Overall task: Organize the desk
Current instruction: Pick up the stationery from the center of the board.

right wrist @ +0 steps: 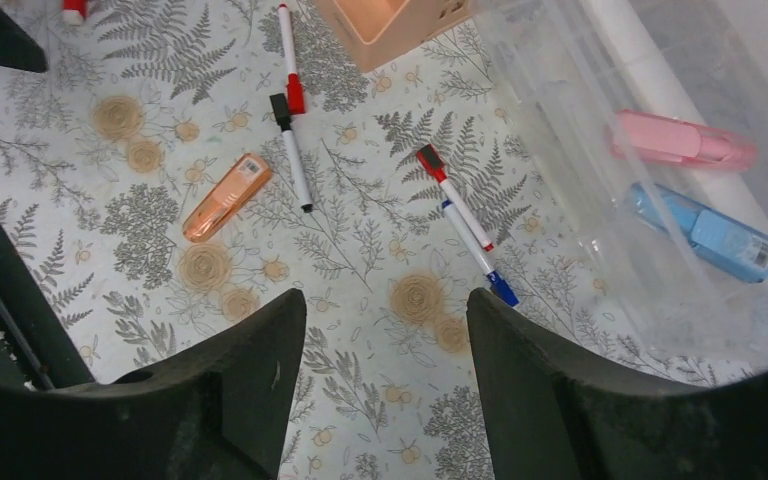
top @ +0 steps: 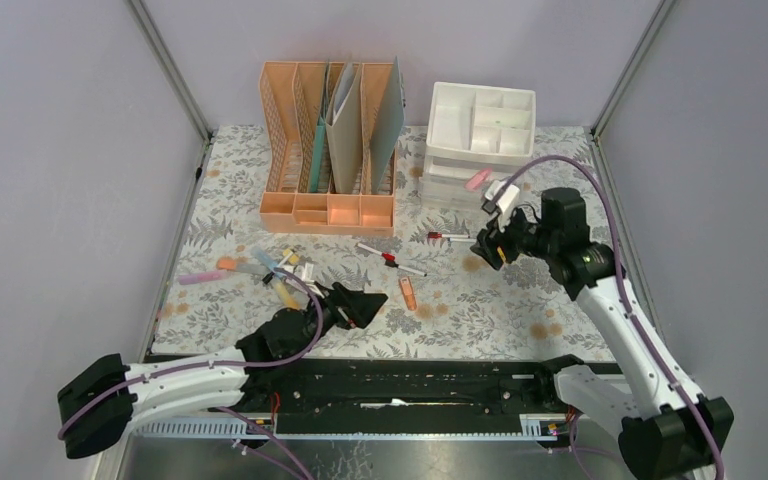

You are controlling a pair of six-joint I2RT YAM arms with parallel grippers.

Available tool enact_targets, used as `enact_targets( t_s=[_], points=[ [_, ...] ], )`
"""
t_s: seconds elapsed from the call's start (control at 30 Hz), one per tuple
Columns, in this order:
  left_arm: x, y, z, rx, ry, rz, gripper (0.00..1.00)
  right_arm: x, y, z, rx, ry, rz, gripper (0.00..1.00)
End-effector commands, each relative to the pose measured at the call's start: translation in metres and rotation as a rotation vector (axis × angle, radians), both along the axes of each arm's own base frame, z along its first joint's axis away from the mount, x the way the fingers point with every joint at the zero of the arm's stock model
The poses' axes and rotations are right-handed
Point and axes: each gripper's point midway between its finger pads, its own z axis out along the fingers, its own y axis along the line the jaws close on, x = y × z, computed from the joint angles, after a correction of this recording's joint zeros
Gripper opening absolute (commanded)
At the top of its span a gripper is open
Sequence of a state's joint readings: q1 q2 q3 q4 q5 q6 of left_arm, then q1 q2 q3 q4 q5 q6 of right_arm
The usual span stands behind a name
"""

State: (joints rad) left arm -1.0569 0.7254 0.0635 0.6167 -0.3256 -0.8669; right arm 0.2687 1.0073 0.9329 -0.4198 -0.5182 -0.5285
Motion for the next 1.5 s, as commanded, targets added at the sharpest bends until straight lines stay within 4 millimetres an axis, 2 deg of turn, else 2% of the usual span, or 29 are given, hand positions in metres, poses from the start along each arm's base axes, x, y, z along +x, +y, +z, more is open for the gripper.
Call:
enact_targets(
  t_s=[0.0,0.17,0.57,0.67,0.87,1.1,1.3,1.47],
  points=[
    [-0.001,-0.015,0.017,-0.068,0.035,-0.040,0.99,-0.009,0.000,0.016,0.122,-0.078,0.018,0.68],
    [-0.001,-0.034,0.018,-0.036,0.068,-0.091,0.99,-0.011,-0.012,0.007,0.156,-0.058,-0.012,0.69],
    [0.019,-0.065,-0.001,0.126,0.226,-0.059,0.99,-0.008,-0.023,0.013,0.124,-0.124,-0.064,0.74],
    [0.030,-0.069,-0.014,0.205,0.283,-0.010,0.99,-0.008,-0.023,0.014,0.125,-0.127,-0.065,0.74],
    [0.046,-0.070,-0.052,0.482,0.438,0.103,0.99,-0.008,-0.023,0.012,0.122,-0.123,-0.063,0.75],
    [0.060,-0.083,-0.093,0.742,0.564,0.162,0.99,-0.008,-0.023,0.010,0.123,-0.118,-0.059,0.76],
    [0.065,-0.090,-0.109,0.881,0.621,0.179,0.96,-0.008,-0.023,0.010,0.122,-0.119,-0.058,0.76],
    [0.065,-0.086,-0.122,0.912,0.626,0.203,0.91,-0.008,-0.022,0.010,0.123,-0.117,-0.057,0.76]
  ],
)
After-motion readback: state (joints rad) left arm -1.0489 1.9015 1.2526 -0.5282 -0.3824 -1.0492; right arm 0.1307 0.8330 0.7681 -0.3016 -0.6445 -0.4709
